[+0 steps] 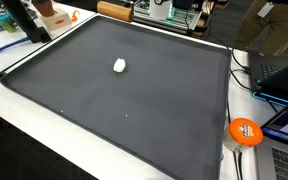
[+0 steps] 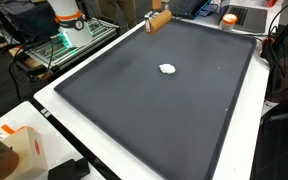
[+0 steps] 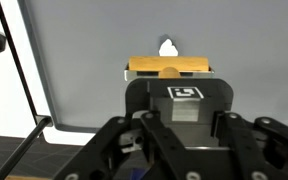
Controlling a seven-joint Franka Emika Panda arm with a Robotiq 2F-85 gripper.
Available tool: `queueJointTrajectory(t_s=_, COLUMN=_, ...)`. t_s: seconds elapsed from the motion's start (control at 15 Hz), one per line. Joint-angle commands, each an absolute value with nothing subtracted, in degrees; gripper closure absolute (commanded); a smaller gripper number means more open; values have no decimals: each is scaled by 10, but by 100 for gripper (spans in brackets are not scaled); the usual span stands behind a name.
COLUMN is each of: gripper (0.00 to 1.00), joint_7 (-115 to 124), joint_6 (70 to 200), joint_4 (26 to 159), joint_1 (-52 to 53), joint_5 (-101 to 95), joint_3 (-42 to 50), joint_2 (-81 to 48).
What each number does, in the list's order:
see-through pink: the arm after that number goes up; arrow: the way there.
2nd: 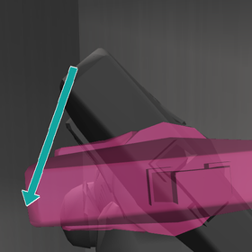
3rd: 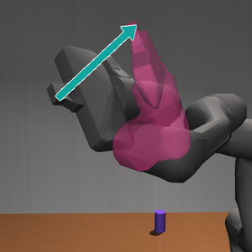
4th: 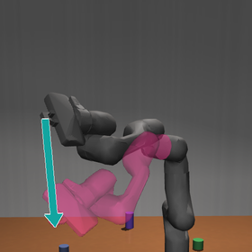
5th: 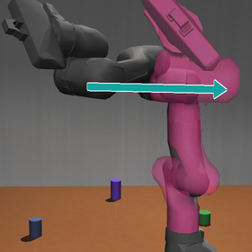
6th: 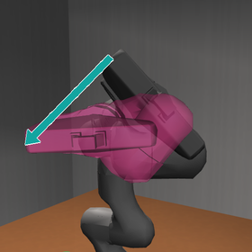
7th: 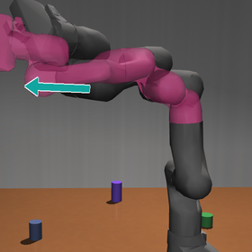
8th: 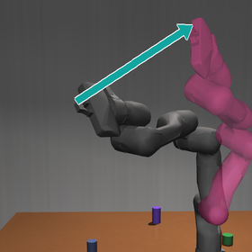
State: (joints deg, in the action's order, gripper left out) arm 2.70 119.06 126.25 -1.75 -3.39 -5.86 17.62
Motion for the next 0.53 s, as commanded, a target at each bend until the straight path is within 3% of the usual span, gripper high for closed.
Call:
queueJointTrajectory(t_s=0.0, gripper=78, joint_7=-21, joint_6=1223, joint_4=1254, joint_1=-11, joint_5=-42, joint_3=-27, joint_2=112)
queueJointTrajectory(t_s=0.07, gripper=78, joint_7=-77, joint_6=1235, joint_4=1252, joint_1=0, joint_5=6, joint_3=-9, joint_2=104)
queueJointTrajectory(t_s=0.13, gripper=53, joint_7=-18, joint_6=1219, joint_4=1262, joint_1=-6, joint_5=-31, joint_3=-26, joint_2=121)
queueJointTrajectory(t_s=0.4, gripper=53, joint_7=-65, joint_6=1235, joint_4=1253, joint_1=-3, joint_5=-7, joint_3=-10, joint_2=94)
queueJointTrajectory(t_s=0.47, gripper=78, joint_7=-65, joint_6=1236, joint_4=1252, joint_1=-2, joint_5=-7, joint_3=-10, joint_2=94)
